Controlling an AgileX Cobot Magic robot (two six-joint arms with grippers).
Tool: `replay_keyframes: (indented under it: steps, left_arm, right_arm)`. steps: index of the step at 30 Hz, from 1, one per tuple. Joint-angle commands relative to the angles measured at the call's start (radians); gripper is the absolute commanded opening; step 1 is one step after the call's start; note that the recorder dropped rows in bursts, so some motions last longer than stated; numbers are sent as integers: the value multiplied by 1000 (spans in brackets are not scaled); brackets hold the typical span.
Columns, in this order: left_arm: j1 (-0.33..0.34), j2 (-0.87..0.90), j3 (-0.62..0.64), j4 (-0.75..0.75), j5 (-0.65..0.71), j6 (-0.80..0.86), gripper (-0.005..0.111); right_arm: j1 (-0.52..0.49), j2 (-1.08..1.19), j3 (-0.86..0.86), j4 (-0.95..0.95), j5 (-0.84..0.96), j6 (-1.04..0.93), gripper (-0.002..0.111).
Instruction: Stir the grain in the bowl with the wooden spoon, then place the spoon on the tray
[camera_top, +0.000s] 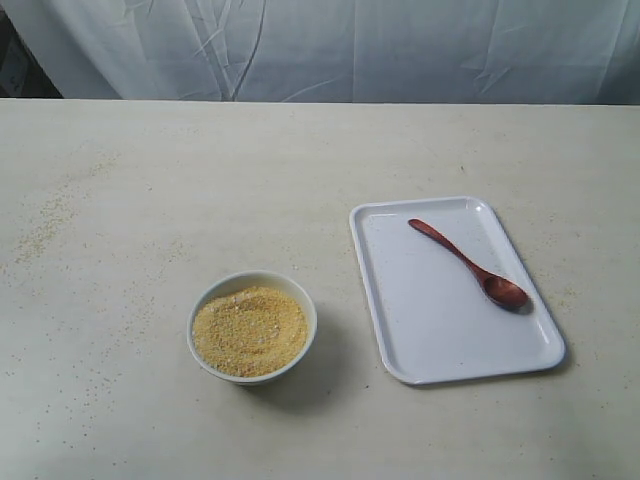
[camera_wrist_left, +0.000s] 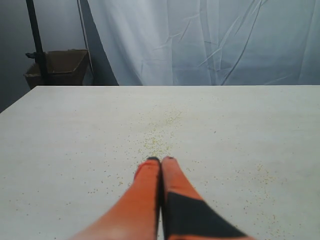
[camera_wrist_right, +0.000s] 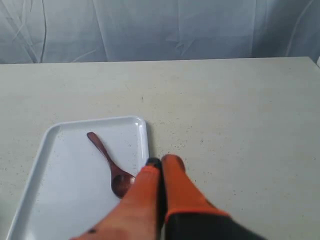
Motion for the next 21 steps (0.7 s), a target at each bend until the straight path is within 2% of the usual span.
replay_keyframes:
  steps: [1, 9, 21]
  left_arm:
    - [2, -4, 2, 1, -1, 0, 0]
    - [2, -4, 2, 1, -1, 0, 0]
    - [2, -4, 2, 1, -1, 0, 0]
  right_arm:
    - [-5, -6, 15, -3, -15, -1, 0]
    - [-5, -6, 157, -3, -257, -1, 0]
    - [-5, -8, 182, 48, -228, -1, 0]
